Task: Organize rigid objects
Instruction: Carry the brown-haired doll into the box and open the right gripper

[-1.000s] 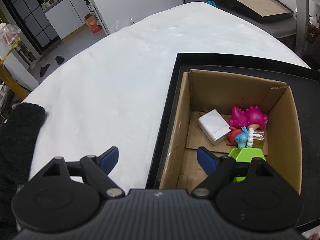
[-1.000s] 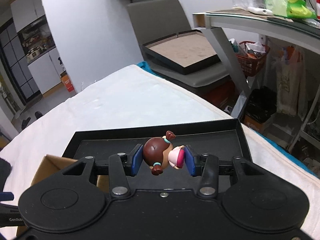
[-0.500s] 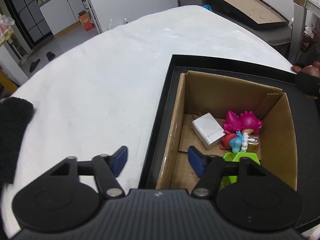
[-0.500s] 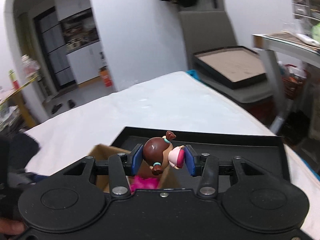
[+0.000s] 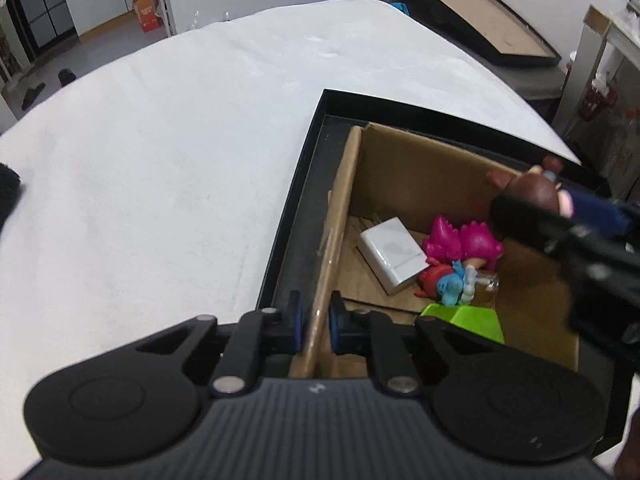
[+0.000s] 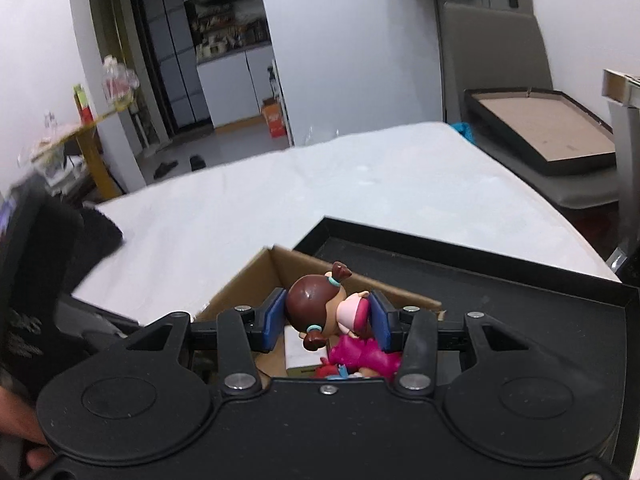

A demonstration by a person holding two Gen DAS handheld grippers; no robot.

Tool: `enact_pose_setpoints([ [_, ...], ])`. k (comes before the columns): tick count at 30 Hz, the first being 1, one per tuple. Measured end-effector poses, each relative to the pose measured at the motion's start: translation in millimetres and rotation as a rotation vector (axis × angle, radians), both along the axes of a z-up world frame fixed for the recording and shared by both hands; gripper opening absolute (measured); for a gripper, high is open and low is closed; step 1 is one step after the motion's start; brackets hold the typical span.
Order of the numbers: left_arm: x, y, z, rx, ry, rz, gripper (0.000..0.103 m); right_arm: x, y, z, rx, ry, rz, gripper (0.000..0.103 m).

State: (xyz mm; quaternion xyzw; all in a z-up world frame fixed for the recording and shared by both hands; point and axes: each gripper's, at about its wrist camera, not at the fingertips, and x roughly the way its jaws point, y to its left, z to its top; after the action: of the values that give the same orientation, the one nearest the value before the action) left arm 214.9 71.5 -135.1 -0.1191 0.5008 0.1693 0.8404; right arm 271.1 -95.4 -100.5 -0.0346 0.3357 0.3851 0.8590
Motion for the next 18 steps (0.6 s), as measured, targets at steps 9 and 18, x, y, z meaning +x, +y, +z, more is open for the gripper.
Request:
enact_pose_setpoints([
  [9,4,1,-1,-0.009,0.000,-0.032,0.011,-12,26,-8,-0.103,-0.051,0.033,0.046],
  [18,5,-1,11,0.007,0.026,-0.044,0.012,-21,7,-1,-0.091,-0.072,-0.015,0.046],
])
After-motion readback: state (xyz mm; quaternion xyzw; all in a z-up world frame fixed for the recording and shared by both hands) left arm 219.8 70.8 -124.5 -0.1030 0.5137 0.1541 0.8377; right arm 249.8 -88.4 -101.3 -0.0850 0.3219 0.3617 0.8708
